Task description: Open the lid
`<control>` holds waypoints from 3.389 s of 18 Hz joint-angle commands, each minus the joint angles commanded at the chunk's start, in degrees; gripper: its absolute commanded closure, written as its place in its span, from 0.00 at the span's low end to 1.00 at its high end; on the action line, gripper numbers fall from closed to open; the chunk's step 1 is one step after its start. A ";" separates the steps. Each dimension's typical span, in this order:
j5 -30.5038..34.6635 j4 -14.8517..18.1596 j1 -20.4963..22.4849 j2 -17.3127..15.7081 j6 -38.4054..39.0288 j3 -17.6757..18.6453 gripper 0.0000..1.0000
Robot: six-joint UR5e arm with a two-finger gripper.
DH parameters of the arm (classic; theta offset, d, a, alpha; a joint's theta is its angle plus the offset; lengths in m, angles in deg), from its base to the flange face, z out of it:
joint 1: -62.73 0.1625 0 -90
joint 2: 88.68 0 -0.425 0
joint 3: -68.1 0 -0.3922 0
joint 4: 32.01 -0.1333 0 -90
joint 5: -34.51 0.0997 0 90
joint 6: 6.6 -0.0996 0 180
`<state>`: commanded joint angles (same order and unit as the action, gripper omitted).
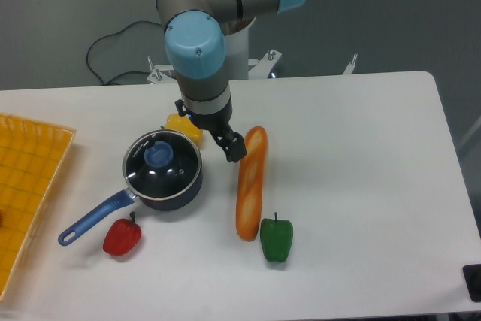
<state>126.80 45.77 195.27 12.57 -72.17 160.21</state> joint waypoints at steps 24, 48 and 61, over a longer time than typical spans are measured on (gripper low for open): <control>0.09 0.00 0.00 0.09 -0.26 0.18 0.00; -0.44 -1.40 -1.93 2.55 3.95 0.09 0.00; -0.79 -4.47 -6.06 5.53 11.51 0.26 0.00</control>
<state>126.01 41.30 189.21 18.10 -60.66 160.47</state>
